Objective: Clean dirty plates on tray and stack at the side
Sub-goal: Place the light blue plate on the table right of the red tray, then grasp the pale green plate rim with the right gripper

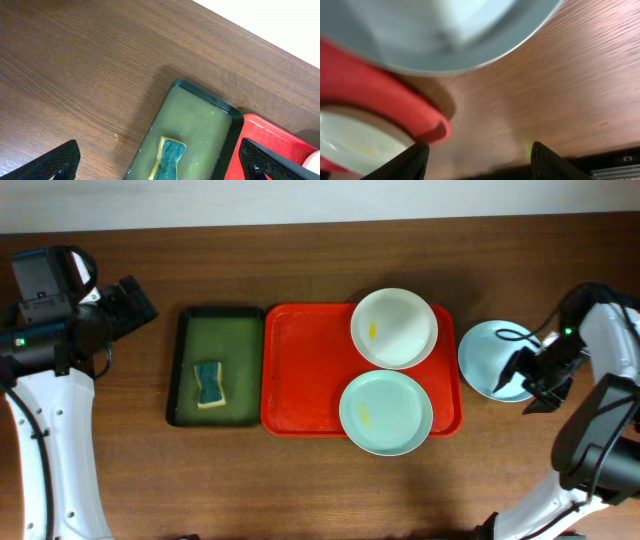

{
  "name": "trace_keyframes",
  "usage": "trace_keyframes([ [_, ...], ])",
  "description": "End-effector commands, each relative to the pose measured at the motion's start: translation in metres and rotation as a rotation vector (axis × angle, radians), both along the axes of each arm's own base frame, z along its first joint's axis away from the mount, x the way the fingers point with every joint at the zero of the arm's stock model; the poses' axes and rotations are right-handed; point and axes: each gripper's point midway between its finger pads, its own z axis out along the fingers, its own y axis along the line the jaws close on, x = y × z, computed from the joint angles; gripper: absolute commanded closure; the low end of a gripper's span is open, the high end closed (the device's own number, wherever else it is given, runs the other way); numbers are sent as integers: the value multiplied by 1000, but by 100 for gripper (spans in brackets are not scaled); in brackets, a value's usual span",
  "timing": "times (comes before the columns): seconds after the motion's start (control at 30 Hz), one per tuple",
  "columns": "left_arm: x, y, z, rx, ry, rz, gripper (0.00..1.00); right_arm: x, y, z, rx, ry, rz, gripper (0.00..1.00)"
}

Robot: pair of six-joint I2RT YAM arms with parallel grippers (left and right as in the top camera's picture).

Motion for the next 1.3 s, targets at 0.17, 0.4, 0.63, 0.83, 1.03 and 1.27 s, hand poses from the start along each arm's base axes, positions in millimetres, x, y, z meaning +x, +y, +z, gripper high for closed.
trace_keyframes([
  [0.17,1,1,0,-7,-2,7,1,-10,73,13,34,55,302,44],
  [0.4,0,1,0,-7,-2,7,1,-24,117,18,29,109,483,52],
  [0.63,0,1,0,-7,-2,7,1,-31,148,39,10,33,602,54],
  [0.83,1,1,0,-7,-2,7,1,-40,154,68,-6,-83,633,55],
  [1.03,0,1,0,-7,-2,7,1,-49,152,46,-16,-143,625,59],
  [1.27,0,1,0,-7,-2,7,0,-33,142,-7,-124,-209,542,59],
])
